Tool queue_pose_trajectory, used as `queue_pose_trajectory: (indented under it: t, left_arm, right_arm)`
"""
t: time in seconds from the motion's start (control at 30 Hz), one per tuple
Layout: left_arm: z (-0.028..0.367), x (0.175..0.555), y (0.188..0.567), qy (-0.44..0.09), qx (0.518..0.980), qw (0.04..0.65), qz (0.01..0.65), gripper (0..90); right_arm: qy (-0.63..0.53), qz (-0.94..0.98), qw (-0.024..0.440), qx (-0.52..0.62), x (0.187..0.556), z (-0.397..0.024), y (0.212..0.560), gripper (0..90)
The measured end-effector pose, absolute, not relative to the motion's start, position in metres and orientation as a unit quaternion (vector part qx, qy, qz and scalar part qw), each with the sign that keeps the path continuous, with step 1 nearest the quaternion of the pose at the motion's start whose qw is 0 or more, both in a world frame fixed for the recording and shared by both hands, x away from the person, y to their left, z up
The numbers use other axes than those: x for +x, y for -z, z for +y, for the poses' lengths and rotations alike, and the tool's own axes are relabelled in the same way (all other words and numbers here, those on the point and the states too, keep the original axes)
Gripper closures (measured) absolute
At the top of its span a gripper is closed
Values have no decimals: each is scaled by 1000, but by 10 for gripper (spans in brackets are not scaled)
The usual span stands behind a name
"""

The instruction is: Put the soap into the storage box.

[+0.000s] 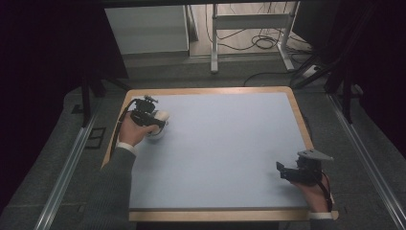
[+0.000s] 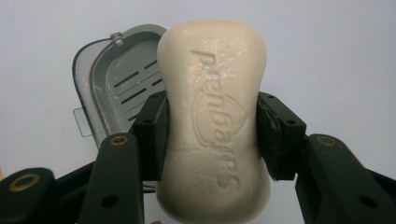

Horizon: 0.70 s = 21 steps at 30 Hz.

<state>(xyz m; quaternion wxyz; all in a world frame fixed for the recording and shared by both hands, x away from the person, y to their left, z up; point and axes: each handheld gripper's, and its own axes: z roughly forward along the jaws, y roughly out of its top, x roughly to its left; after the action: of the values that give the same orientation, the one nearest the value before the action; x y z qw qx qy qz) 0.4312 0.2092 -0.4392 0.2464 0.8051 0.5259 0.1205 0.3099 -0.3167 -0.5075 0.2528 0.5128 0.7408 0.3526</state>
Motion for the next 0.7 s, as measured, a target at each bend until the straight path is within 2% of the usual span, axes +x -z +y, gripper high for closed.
queue_pose_trajectory:
  t: [0.47, 0.7]
  left_arm:
    - [221, 452, 455, -118, 783, 241, 561, 496]
    - [221, 460, 467, -117, 779, 218, 576, 495]
  right_arm:
    - [-348, 743, 250, 514, 311, -318, 510, 64]
    - [-344, 745, 251, 514, 311, -316, 510, 64]
